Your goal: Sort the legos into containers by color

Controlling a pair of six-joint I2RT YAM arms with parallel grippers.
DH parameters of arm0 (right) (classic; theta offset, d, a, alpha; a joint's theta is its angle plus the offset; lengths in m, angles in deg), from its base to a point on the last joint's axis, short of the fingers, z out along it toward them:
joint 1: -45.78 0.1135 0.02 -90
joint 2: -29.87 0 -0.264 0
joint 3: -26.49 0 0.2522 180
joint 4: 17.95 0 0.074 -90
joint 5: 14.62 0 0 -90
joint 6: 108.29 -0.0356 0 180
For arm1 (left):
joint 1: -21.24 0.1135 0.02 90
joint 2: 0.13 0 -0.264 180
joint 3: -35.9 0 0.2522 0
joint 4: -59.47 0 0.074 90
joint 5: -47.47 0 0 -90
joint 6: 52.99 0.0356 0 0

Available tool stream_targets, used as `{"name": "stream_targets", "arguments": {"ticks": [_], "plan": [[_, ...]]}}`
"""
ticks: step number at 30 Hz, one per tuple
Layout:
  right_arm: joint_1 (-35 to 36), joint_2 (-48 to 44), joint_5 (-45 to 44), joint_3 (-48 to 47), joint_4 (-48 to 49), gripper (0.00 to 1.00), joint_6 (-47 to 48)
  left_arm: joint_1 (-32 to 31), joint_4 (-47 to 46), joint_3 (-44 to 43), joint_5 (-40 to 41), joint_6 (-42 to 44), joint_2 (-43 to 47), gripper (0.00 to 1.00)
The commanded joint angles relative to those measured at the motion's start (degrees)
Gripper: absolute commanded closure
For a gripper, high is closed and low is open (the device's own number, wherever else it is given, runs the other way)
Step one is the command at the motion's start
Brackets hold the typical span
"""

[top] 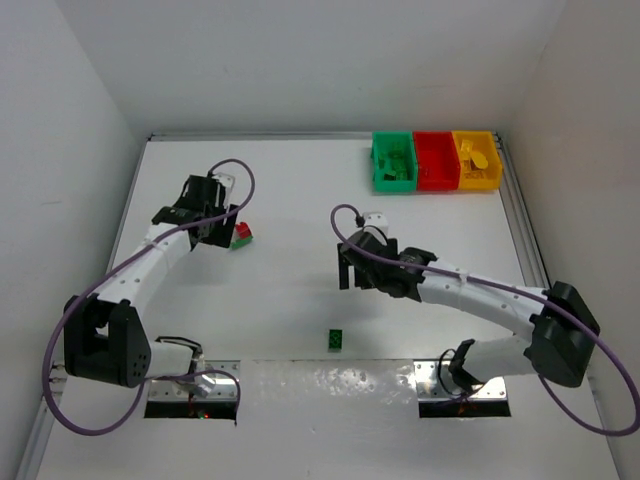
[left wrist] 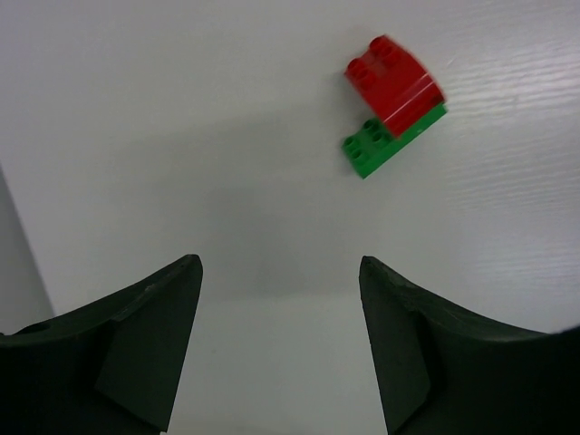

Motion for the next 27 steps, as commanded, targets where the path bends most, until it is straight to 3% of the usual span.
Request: {"name": "stream_targets", "arguments": {"ticks": [1, 4, 6, 12, 17, 24, 27], "plan": [[0.63, -3.34, 6.26, 3.55, -1.89, 0.16, -9.45, 2.36, 3.49, -3.05, 7.96, 4.34, 1.39, 0.32], [4.40, -3.43, 3.81, 5.49, -3.39, 0.14, -12.09, 6.40, 3.14, -4.28, 4.54, 3.73, 0.96, 0.30], [10.88, -2.64, -1.18, 5.49, -4.00, 0.09, -13.58, 7.82, 3.31, -5.16, 3.31, 1.98, -0.45, 0.30], [20.92, 2.19, -2.26, 8.48, 1.36, 0.07, -22.46, 8.18, 1.73, -6.65, 2.34, 0.57, -2.65, 0.30], [24.10, 9.66, -4.29, 4.35, -2.86, 0.08, -28.52, 8.18, 1.38, -7.10, 1.19, -0.22, -1.69, 0.30], [25.69, 16.35, -2.18, 5.22, 3.71, 0.29, -29.50, 8.18, 2.26, -6.75, -0.30, -0.75, -0.28, 0.30], [25.60, 16.61, -2.79, 6.11, 5.31, 0.51, -29.94, 8.18, 2.35, -6.57, -0.30, -0.93, 0.34, 0.30]]}}
